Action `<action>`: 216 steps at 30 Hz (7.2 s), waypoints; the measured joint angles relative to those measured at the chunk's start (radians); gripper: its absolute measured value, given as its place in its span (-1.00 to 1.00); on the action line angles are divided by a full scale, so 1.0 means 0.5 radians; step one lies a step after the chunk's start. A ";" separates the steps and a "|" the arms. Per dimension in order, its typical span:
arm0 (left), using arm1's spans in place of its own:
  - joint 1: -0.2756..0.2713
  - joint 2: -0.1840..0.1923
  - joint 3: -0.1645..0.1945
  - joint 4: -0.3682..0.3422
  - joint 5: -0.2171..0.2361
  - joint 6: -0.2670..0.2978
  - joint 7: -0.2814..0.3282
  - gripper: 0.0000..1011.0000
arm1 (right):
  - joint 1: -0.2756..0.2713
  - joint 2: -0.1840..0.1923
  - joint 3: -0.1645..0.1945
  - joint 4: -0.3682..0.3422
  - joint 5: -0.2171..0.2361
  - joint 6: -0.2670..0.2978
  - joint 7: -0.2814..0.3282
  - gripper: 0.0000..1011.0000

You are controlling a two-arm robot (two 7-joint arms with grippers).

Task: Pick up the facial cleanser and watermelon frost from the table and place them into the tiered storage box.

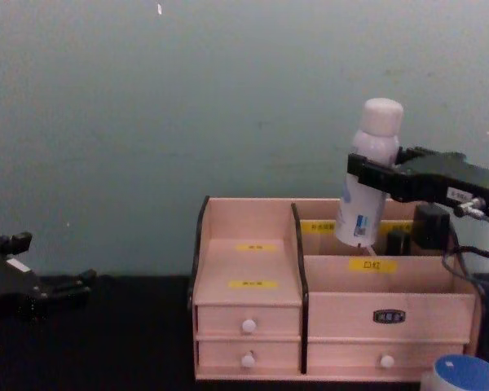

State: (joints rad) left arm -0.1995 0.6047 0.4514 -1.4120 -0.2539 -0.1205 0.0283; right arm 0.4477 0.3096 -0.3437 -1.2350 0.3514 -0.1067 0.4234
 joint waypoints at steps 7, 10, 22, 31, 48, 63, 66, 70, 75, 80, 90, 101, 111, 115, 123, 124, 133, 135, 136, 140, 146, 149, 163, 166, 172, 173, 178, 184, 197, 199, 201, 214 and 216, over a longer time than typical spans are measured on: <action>0.000 0.000 0.000 0.000 0.000 0.000 0.000 0.98 | 0.076 -0.053 -0.002 0.128 -0.037 -0.032 0.013 0.17; 0.000 0.000 0.000 0.000 0.000 0.000 0.000 0.98 | 0.107 -0.076 -0.002 0.189 -0.051 -0.047 0.018 0.17; 0.000 0.000 0.000 0.000 0.000 0.000 0.000 0.98 | 0.209 -0.139 -0.012 0.395 -0.103 -0.073 0.055 0.17; 0.000 0.000 0.000 0.000 0.000 0.000 0.000 0.98 | 0.253 -0.168 -0.021 0.507 -0.126 -0.066 0.082 0.17; 0.000 0.000 0.000 0.000 0.000 0.000 0.000 0.98 | 0.297 -0.194 -0.038 0.615 -0.167 0.014 0.091 0.17; 0.000 0.000 0.000 0.000 0.000 0.000 0.000 0.98 | 0.307 -0.200 -0.041 0.632 -0.182 0.035 0.080 0.17; 0.000 0.000 0.000 0.000 0.000 0.000 0.000 0.98 | 0.306 -0.199 -0.040 0.631 -0.181 0.034 0.080 0.17; 0.000 0.000 0.000 0.000 0.000 0.000 0.000 0.98 | 0.306 -0.199 -0.039 0.630 -0.179 0.033 0.080 0.23; 0.000 0.000 0.000 0.000 0.000 0.000 0.000 0.98 | 0.305 -0.198 -0.039 0.628 -0.178 0.033 0.080 0.50; 0.000 0.000 0.000 0.000 0.000 0.000 0.000 0.98 | 0.304 -0.197 -0.038 0.627 -0.176 0.032 0.080 0.78; 0.000 0.000 0.000 0.000 0.000 0.000 0.000 0.98 | 0.285 -0.187 -0.037 0.583 -0.180 0.025 0.074 0.98; 0.000 0.000 0.000 0.000 0.000 0.000 0.000 0.98 | 0.016 -0.013 0.036 0.061 -0.138 0.094 0.062 0.98; 0.000 0.000 0.000 0.000 0.000 0.000 0.000 0.98 | -0.408 0.312 0.178 -0.491 0.086 0.311 0.140 0.98; 0.000 0.000 0.000 0.000 0.000 0.000 0.000 0.98 | -0.516 0.399 0.218 -0.614 0.135 0.358 0.146 0.98; 0.000 0.000 0.000 0.000 0.000 0.000 0.000 0.98 | -0.778 0.596 0.275 -0.855 0.260 0.489 0.172 0.98; 0.000 0.000 0.000 0.000 0.000 0.000 0.000 0.98 | -0.798 0.610 0.276 -0.868 0.272 0.504 0.174 0.98; 0.000 0.000 0.000 0.000 0.000 0.000 0.000 0.98 | -0.910 0.704 0.243 -0.909 0.329 0.640 0.132 0.98; 0.000 0.000 0.000 0.000 0.000 0.000 0.000 0.98 | -0.899 0.704 0.219 -0.887 0.326 0.653 0.108 0.98; 0.000 0.000 0.000 0.000 0.000 0.000 0.000 0.98 | -0.891 0.704 0.209 -0.877 0.321 0.658 0.100 0.98; 0.000 0.000 0.000 0.000 0.000 0.000 0.000 0.98 | -0.839 0.702 0.148 -0.826 0.282 0.681 0.071 0.98; 0.000 0.000 0.000 0.000 0.000 0.000 0.000 0.98 | -0.769 0.692 0.080 -0.753 0.260 0.720 0.068 0.98; 0.000 0.000 0.000 0.000 0.000 0.000 0.000 0.98 | -0.745 0.686 0.056 -0.724 0.255 0.731 0.067 0.98; 0.000 0.000 0.000 0.000 0.000 0.000 0.000 0.98 | -0.711 0.683 0.012 -0.674 0.258 0.755 0.063 0.98; 0.000 0.000 0.000 0.000 0.000 0.000 0.000 0.98 | -0.702 0.682 0.006 -0.662 0.258 0.755 0.060 0.98; 0.000 0.000 0.000 0.000 0.000 0.000 0.000 0.98 | -0.681 0.676 -0.008 -0.636 0.257 0.753 0.060 0.98; 0.000 0.000 0.000 0.000 0.000 0.000 0.000 0.98 | -0.678 0.674 -0.010 -0.633 0.257 0.753 0.061 0.98; 0.000 0.000 0.000 0.000 0.000 0.000 0.000 0.98 | -0.661 0.669 -0.024 -0.613 0.250 0.746 0.066 0.98; 0.000 0.000 0.000 0.000 0.000 0.000 0.000 0.98 | -0.643 0.664 -0.037 -0.591 0.239 0.740 0.073 0.98; 0.000 0.000 0.000 0.000 0.000 0.000 0.000 0.98 | -0.621 0.656 -0.058 -0.559 0.221 0.735 0.089 0.98; 0.000 0.000 0.000 0.000 0.000 0.000 0.000 0.98 | -0.619 0.655 -0.061 -0.556 0.219 0.733 0.093 0.98; 0.000 0.000 0.000 0.000 0.000 0.000 0.000 0.98 | -0.617 0.655 -0.064 -0.554 0.217 0.731 0.096 0.98; 0.000 0.000 0.000 0.000 0.000 0.000 0.000 0.98 | -0.612 0.653 -0.069 -0.549 0.216 0.726 0.106 0.98; 0.000 0.000 0.000 0.000 0.000 0.000 0.000 0.98 | -0.612 0.653 -0.068 -0.549 0.216 0.726 0.105 0.98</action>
State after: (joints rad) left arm -0.1995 0.6047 0.4514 -1.4120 -0.2539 -0.1205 0.0283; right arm 0.1418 0.6363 -0.3777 -1.5096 0.4595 0.2565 0.4760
